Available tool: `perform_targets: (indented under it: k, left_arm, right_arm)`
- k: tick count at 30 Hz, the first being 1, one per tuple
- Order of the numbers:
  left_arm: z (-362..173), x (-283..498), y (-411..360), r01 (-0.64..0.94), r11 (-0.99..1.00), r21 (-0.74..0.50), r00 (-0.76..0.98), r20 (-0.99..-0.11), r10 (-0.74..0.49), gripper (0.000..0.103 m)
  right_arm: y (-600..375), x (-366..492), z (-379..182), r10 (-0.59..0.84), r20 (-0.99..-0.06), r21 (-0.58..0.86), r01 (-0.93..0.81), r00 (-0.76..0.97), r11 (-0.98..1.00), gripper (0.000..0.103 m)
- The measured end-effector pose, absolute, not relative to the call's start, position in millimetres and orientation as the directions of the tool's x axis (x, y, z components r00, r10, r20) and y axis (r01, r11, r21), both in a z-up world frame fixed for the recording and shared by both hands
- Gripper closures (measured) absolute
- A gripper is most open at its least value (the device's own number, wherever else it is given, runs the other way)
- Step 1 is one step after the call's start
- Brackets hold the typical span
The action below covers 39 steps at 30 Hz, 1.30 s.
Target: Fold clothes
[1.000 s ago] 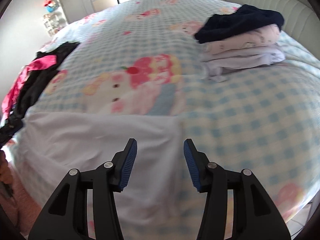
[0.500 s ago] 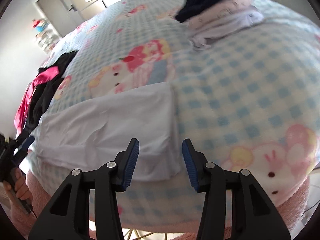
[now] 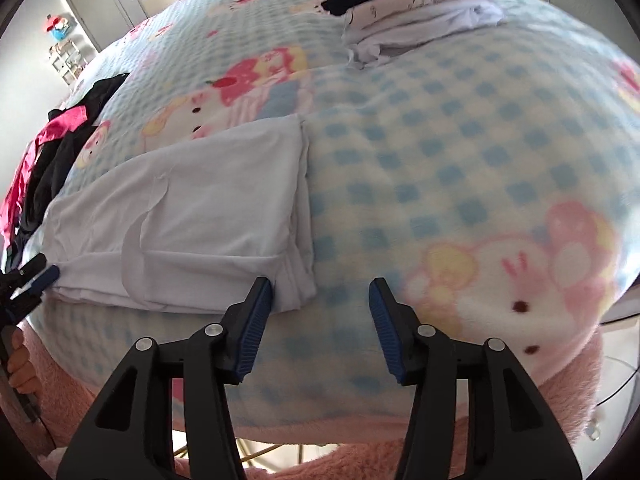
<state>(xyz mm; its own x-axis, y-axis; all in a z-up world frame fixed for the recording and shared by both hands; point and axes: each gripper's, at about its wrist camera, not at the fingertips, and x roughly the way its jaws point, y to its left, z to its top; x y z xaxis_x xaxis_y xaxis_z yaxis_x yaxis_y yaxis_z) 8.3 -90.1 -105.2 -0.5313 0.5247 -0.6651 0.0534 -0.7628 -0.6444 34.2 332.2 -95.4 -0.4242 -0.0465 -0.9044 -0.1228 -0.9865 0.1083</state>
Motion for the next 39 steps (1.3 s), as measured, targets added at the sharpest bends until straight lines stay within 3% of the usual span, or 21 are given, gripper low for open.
perform_targets:
  k: [6,12,17,20,23,28,31,36,39]
  left_arm:
    - [-92.5,3.7,-78.5,0.042,-0.809,-0.586,-0.547,-0.691,0.473,0.053]
    - [-82.4,-8.5,-69.2,0.033,-0.888,-0.459,-0.543,-0.754,0.37,0.053]
    - [-70.0,-25.5,-24.8,-0.106,-0.874,-0.475,-0.509,-0.729,0.458,0.055]
    - [-57.4,-36.6,34.3,-0.264,-0.868,-0.42,-0.475,-0.727,0.496,0.056]
    - [-58.9,-44.5,90.7,-0.392,-0.81,-0.436,-0.383,-0.723,0.575,0.071]
    - [-61.9,-45.8,164.1,-0.528,-0.756,-0.386,-0.292,-0.753,0.589,0.073]
    - [-70.8,-50.1,183.1,-0.542,-0.744,-0.39,-0.247,-0.773,0.585,0.073]
    - [-89.8,-52.0,185.3,-0.476,-0.83,-0.292,-0.288,-0.839,0.461,0.074]
    - [-89.5,-52.9,166.6,-0.411,-0.827,-0.383,-0.287,-0.807,0.517,0.075]
  right_arm:
    - [342.8,37.7,-74.2,0.037,-0.89,0.043,-0.163,-0.455,-0.986,0.052]
    - [331.0,41.0,-74.5,-0.084,-0.888,0.116,-0.043,-0.452,-0.992,0.052]
    - [326.2,35.3,-83.5,-0.069,-0.895,0.115,-0.077,-0.44,-0.99,0.052]
    - [330.1,35.9,-78.5,-0.021,-0.891,0.073,-0.099,-0.453,-0.992,0.052]
    - [339.3,37.9,-81.2,-0.005,-0.9,0.063,-0.119,-0.436,-0.991,0.052]
    - [345.9,41.1,-87.9,-0.073,-0.907,0.115,-0.078,-0.414,-0.99,0.052]
    - [345.0,41.1,-89.3,-0.133,-0.899,0.171,-0.054,-0.418,-0.984,0.052]
    - [345.0,36.9,-89.9,-0.14,-0.886,0.194,-0.081,-0.441,-0.978,0.052]
    - [346.6,31.1,-91.1,-0.144,-0.879,0.211,-0.1,-0.454,-0.972,0.052]
